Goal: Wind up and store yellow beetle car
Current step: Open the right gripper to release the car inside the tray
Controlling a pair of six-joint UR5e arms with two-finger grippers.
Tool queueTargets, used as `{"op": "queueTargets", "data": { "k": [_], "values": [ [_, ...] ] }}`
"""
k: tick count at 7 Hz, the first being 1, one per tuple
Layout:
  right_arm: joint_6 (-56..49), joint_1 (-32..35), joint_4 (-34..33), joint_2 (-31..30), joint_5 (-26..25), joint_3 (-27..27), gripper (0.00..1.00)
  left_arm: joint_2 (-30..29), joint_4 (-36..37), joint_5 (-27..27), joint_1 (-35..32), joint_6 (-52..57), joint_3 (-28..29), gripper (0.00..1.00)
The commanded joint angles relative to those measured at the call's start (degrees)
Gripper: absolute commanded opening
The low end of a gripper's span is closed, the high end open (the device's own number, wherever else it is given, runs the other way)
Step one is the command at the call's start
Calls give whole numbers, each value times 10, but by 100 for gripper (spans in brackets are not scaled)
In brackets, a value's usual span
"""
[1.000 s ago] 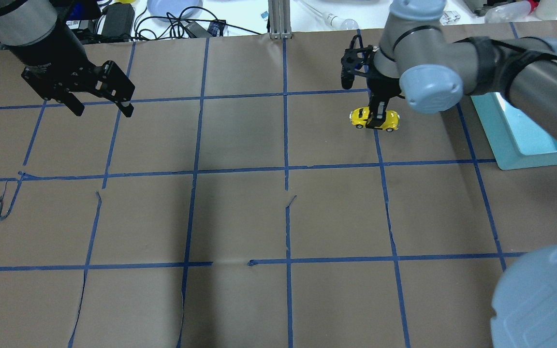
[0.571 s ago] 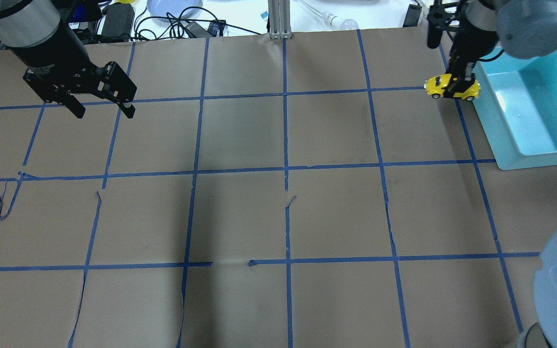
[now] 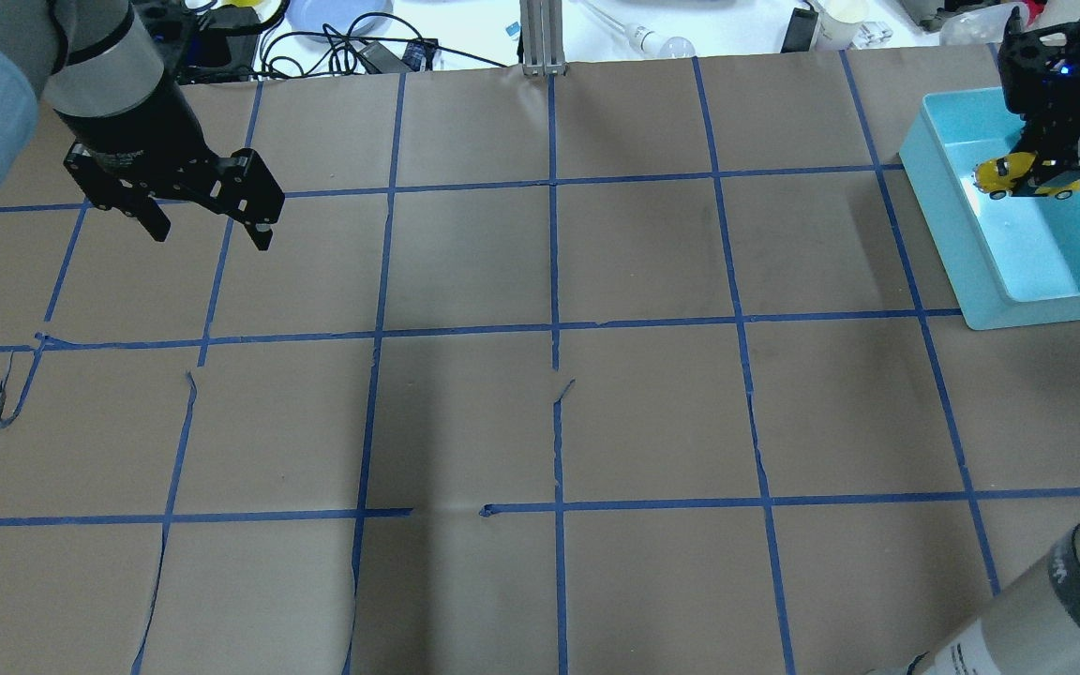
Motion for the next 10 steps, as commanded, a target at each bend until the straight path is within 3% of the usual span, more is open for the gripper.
{"op": "queueTargets", "data": {
  "k": [1,4,5,6,7,9,10],
  "values": [
    [-102,-21,-63,51,1,6,0,7,8,-67,2,9,-7,100],
    [-155,-28,-66,72,28,21,0,6,8,-59,5,12,-9,100],
    [-167,-37,-69,73,51,24,17,6,6,-59,5,11,-9,100],
    [-173,-38,-78,73,53,24,46,5,3,-59,6,12,-10,100],
    [-173,-38,-81,71,52,24,82,6,4,-59,6,12,-10,100],
    [-157,-38,-79,46,47,18,91,6,4,-58,6,12,-10,100],
    [-76,-32,-68,11,51,21,92,7,8,-50,6,12,-9,100]
  ]
}}
